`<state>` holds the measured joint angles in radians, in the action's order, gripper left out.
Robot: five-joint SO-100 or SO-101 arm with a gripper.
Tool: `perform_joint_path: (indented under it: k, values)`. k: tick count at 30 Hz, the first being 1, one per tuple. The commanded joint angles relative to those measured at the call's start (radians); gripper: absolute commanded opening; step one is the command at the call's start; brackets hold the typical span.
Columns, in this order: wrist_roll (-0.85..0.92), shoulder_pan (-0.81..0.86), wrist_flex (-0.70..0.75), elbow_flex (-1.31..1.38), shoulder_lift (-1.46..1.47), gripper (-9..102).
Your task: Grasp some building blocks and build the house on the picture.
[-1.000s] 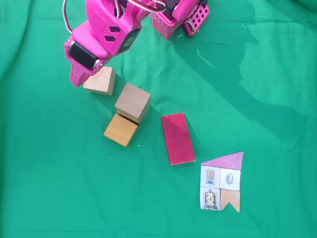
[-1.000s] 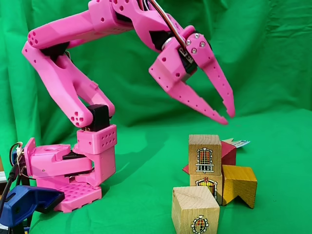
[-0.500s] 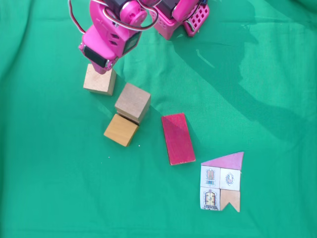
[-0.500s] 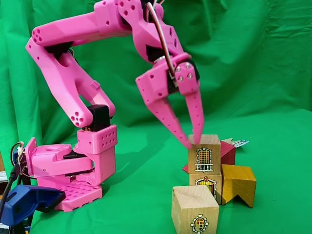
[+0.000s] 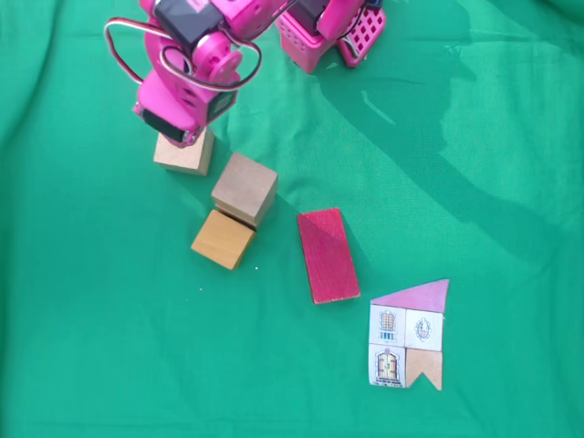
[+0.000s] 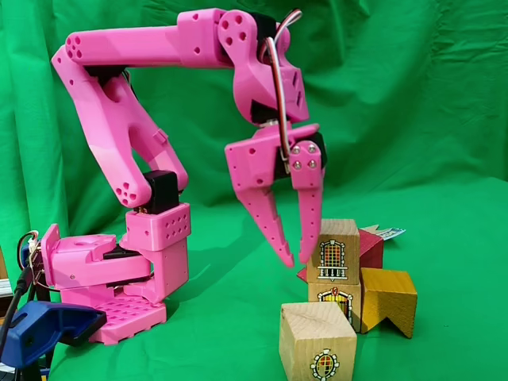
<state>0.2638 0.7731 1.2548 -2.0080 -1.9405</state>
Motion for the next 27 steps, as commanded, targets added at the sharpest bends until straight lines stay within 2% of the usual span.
perform_joint_path:
  k: [1, 10, 27]
  values:
    - [0.054, 0.018, 0.005, 0.089, 0.080, 0]
    - [0.098, 0.109, 0.005, 0.140, 0.206, 0]
    - [0.488, 0.110, -0.006, 0.150, 0.236, 0]
